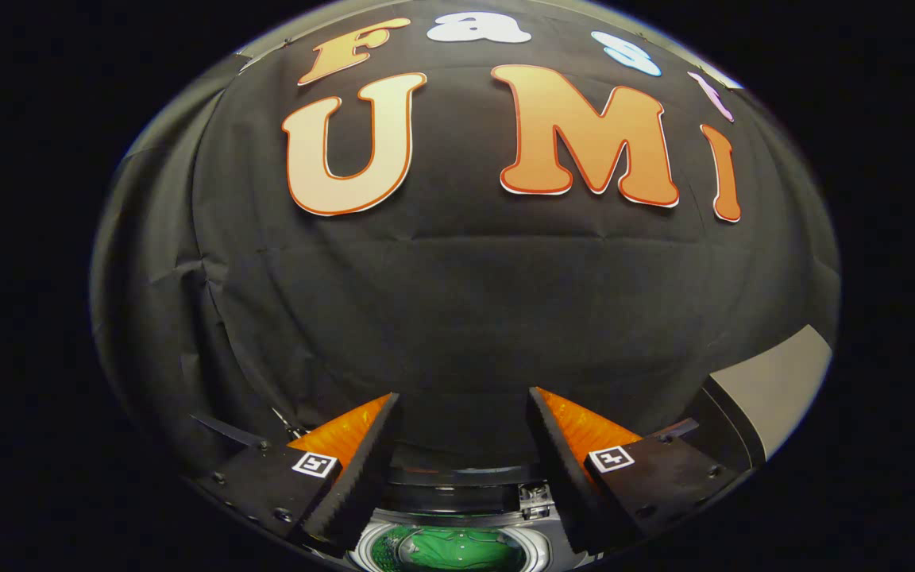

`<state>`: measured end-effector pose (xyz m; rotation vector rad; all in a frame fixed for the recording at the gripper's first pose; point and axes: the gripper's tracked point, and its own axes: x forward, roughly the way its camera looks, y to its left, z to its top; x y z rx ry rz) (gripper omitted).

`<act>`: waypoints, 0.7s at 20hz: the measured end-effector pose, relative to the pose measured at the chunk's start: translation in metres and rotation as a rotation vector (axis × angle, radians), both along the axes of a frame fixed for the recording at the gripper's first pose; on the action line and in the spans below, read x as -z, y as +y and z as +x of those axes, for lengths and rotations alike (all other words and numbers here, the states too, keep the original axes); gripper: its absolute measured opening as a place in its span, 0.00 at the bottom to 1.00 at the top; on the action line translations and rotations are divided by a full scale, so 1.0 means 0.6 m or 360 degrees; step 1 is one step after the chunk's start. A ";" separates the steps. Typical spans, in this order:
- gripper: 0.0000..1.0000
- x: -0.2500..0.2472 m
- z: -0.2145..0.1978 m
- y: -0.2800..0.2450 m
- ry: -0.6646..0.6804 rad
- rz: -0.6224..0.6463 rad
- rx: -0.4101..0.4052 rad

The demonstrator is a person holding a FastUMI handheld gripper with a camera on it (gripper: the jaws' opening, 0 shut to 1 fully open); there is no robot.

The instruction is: Put the clothes into the washing machine and then close the washing machine lid.

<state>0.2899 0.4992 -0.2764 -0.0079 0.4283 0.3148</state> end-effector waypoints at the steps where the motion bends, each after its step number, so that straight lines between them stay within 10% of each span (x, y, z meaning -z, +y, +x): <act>1: 0.99 -0.001 -0.011 -0.003 -0.0012 0.0005 0.0002; 14: 0.99 0.030 -0.136 -0.034 -0.0062 0.0005 0.0011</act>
